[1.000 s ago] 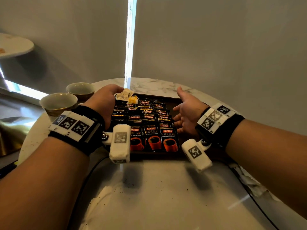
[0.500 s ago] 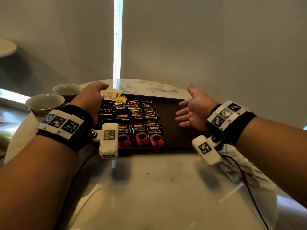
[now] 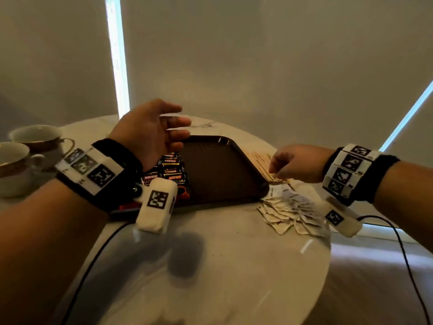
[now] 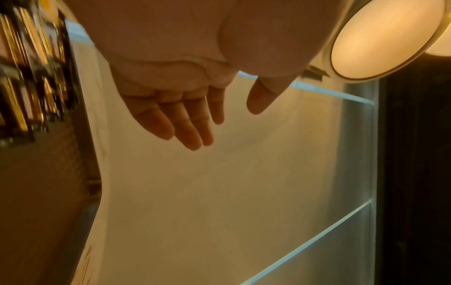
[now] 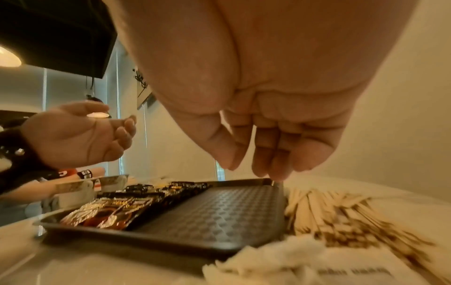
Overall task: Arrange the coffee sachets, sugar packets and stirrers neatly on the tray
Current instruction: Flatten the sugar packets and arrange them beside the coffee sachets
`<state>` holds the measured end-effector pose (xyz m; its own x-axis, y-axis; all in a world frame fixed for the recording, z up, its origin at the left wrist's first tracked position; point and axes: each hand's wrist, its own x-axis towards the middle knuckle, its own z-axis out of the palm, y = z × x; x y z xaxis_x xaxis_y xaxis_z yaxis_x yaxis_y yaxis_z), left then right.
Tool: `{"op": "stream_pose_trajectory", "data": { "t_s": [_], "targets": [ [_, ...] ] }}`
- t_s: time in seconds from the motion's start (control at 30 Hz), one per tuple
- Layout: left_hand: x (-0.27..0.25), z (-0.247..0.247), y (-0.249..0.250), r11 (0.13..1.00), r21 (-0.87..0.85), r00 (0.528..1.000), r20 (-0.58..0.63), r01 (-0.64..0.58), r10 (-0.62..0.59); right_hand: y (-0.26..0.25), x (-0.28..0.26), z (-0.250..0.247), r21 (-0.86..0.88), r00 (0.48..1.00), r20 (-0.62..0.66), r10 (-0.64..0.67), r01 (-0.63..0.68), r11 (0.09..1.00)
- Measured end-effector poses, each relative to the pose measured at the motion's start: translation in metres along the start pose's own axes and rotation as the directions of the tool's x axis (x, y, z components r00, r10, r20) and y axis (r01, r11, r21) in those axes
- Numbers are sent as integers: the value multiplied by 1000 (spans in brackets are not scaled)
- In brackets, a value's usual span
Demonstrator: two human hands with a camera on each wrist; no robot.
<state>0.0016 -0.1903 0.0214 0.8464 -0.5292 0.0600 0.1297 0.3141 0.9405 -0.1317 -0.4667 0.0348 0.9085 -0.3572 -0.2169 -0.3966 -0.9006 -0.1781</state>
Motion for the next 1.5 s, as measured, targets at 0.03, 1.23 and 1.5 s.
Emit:
{"op": "stream_pose_trajectory", "data": {
  "t_s": [0.03, 1.23, 1.5],
  "targets": [
    [1, 12, -1, 999, 25, 999, 40, 34, -35, 2, -5, 2, -49, 999, 32, -3, 5, 999],
    [-17, 36, -63, 941, 94, 939, 82, 326, -334, -6, -41, 64, -444, 978, 168, -125, 188, 876],
    [-22, 45, -66, 900, 172, 905, 76, 402, -419, -12, -43, 71, -372, 987, 82, -140, 160, 914]
  ]
}}
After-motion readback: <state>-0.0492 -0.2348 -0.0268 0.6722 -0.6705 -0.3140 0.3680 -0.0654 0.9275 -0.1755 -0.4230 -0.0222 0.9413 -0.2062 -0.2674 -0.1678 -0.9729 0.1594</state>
